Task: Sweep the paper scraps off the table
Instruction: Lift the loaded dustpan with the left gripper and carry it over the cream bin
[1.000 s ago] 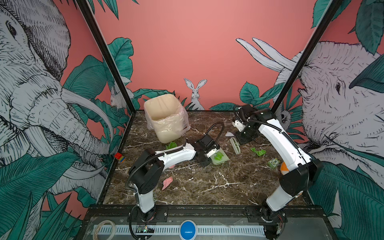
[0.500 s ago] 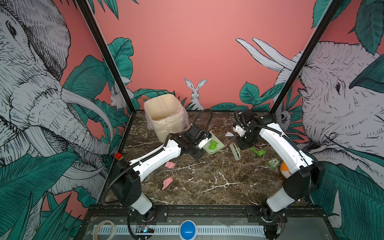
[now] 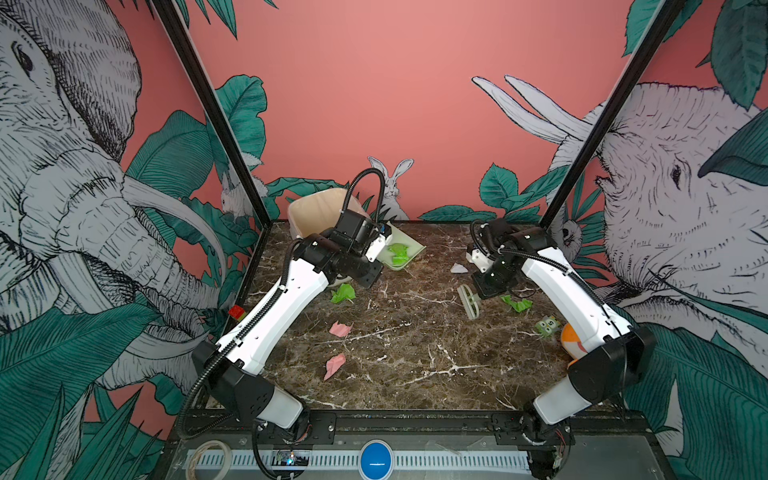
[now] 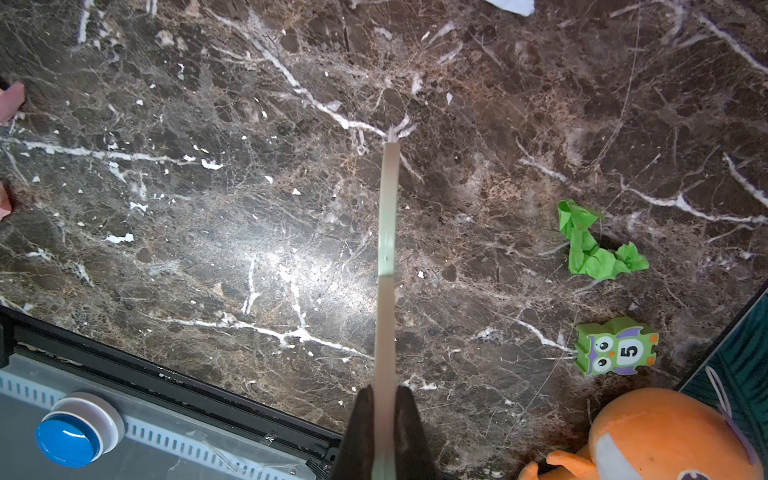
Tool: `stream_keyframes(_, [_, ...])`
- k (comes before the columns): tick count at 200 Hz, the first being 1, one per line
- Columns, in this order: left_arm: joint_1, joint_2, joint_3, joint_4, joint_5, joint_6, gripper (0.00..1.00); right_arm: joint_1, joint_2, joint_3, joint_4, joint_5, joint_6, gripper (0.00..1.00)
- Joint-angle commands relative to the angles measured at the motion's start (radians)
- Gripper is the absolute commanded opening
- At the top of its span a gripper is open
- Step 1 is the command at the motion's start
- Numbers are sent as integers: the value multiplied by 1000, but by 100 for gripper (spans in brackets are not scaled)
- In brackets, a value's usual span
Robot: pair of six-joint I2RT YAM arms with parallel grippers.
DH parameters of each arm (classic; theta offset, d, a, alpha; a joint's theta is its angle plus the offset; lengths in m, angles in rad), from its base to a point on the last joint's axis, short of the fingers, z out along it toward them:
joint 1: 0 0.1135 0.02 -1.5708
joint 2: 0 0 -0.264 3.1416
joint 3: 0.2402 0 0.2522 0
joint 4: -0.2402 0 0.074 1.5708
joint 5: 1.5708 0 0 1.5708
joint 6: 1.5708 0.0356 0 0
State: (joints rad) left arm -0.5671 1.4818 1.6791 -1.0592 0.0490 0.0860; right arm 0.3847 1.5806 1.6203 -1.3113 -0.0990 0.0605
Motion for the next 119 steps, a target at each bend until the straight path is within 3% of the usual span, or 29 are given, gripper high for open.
stream_keyframes(1, [52,-30,82,-115,25,-18,16,-6,-16,3,-1,-13,1,0])
stream_keyframes(31, [167,-46,131,-136,62,-29,16,-7,-20,-8,5,-21,2,0])
stream_keyframes(119, [476,-72,155,-122,38,21,16,-10,-25,-2,-14,-33,-5,0])
